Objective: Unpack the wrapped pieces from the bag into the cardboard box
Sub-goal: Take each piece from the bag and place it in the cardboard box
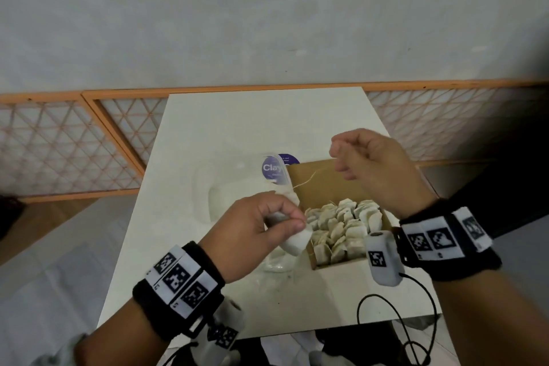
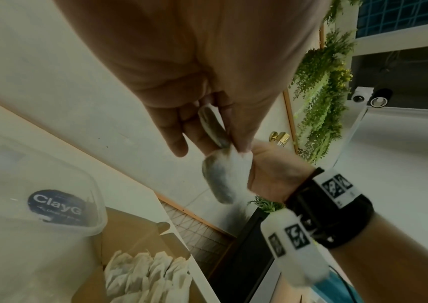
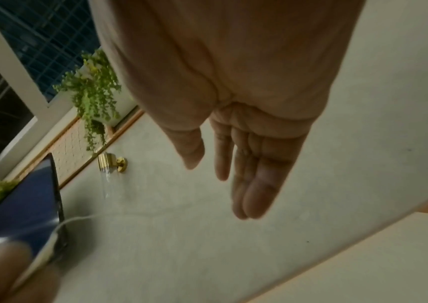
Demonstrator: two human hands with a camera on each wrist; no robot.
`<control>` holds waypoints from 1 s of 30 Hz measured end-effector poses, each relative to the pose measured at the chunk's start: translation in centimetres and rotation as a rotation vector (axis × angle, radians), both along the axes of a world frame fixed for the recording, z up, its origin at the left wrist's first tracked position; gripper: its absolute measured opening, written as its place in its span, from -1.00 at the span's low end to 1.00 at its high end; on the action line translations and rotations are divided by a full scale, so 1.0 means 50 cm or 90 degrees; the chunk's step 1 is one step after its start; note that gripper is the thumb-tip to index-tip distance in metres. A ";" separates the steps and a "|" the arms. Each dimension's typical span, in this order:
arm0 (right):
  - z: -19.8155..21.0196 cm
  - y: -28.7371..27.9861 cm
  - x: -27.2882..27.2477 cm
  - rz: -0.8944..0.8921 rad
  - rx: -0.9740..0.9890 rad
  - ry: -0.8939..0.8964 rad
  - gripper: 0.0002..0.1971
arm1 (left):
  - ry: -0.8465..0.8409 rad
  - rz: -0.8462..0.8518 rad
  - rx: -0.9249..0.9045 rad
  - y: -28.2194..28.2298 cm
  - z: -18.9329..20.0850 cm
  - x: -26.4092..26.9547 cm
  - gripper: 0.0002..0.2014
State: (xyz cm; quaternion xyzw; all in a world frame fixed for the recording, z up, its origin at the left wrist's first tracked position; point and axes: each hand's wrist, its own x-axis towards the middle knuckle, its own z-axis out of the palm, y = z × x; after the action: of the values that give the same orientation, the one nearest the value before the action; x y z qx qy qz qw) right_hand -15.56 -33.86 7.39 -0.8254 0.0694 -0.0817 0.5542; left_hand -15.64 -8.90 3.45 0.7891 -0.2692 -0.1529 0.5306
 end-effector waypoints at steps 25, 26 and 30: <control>-0.099 0.076 -0.075 0.206 0.017 0.024 -0.80 | -0.026 0.063 -0.065 0.007 -0.013 -0.002 -0.95; -0.101 0.075 -0.078 0.205 0.026 0.026 -0.79 | -0.035 0.057 -0.066 0.002 -0.012 0.001 -0.95; -0.103 0.066 -0.084 0.193 0.056 0.028 -0.76 | -0.039 0.062 -0.045 -0.012 -0.011 0.012 -0.93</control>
State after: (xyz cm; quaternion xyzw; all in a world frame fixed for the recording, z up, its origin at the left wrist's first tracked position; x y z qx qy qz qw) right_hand -19.78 -30.59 2.24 -0.8028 -0.0406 0.0239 0.5944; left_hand -15.04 -9.51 2.89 0.7864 -0.2518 -0.0932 0.5563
